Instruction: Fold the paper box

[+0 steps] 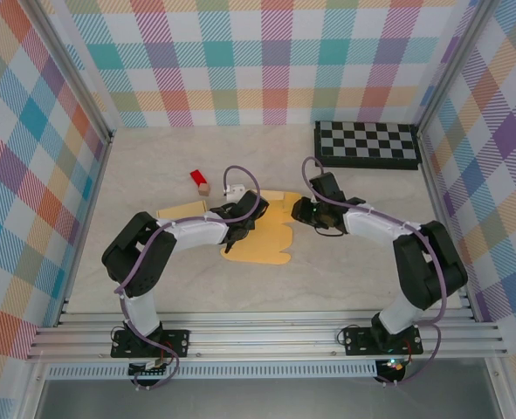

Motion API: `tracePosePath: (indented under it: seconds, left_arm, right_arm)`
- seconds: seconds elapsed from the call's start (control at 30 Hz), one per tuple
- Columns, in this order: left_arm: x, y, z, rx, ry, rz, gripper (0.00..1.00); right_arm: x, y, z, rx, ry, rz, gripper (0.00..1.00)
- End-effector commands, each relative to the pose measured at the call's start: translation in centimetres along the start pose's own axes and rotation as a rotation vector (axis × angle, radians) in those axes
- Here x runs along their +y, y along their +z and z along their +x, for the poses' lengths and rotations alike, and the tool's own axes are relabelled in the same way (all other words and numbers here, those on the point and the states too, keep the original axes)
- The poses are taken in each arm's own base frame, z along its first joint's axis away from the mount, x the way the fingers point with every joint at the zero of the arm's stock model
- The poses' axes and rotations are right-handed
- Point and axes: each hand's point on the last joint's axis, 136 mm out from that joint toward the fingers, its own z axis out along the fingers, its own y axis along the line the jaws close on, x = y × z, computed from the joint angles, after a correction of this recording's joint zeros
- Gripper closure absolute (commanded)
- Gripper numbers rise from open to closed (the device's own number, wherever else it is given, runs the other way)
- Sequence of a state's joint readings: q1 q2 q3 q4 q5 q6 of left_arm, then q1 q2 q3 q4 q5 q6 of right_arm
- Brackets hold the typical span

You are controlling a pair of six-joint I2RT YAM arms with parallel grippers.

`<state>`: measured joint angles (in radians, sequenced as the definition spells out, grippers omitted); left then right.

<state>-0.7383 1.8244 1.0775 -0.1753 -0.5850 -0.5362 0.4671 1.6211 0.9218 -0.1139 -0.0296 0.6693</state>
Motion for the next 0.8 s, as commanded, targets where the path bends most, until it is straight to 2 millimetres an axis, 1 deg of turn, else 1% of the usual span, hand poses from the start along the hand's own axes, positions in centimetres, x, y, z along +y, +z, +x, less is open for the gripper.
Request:
tracePosePath:
  seconds: [0.0, 0.07, 0.13, 0.2, 0.3, 0.37, 0.47, 0.6, 0.7, 0.77]
  left_arm:
    - [-0.5, -0.4, 0.1, 0.018, -0.007, 0.0, 1.0]
    - [-0.5, -0.4, 0.3, 0.029, -0.006, 0.004, 1.0]
    - [-0.6, -0.3, 0.6, 0.042, -0.009, 0.008, 1.0]
    - [-0.6, -0.2, 0.9, 0.051, -0.016, 0.008, 1.0]
    - [-0.6, -0.1, 1.1, 0.061, -0.025, 0.007, 1.0]
    - [-0.8, 0.0, 1.3, 0.069, -0.032, 0.015, 1.0]
    - [-1.1, 0.0, 1.6, 0.083, -0.05, 0.029, 1.0]
    - [-1.4, 0.1, 1.9, 0.097, -0.063, 0.04, 1.0]
    - [-1.6, 0.2, 2.1, 0.104, -0.069, 0.045, 1.0]
    - [-1.7, 0.3, 2.1, 0.108, -0.073, 0.049, 1.0]
  right_arm:
    - [0.8, 0.5, -3.0, -0.121, 0.011, -0.084, 0.67]
    - [0.0, 0.9, -3.9, -0.143, 0.035, -0.078, 0.67]
    - [-0.6, 1.6, -4.4, -0.134, 0.054, -0.068, 0.68]
    - [-0.9, 2.4, -4.2, -0.112, 0.062, -0.07, 0.68]
    - [-0.8, 3.5, -3.4, -0.075, 0.106, -0.102, 0.69]
    - [-0.5, 4.3, -2.6, -0.049, 0.134, -0.138, 0.72]
    - [-0.1, 5.0, -2.1, -0.024, 0.179, -0.178, 0.79]
    - [0.7, 5.1, -2.5, -0.03, 0.199, -0.219, 0.83]
    - [2.2, 4.8, -2.7, -0.022, 0.192, -0.279, 0.86]
    - [3.2, 4.4, -2.7, -0.021, 0.184, -0.303, 0.86]
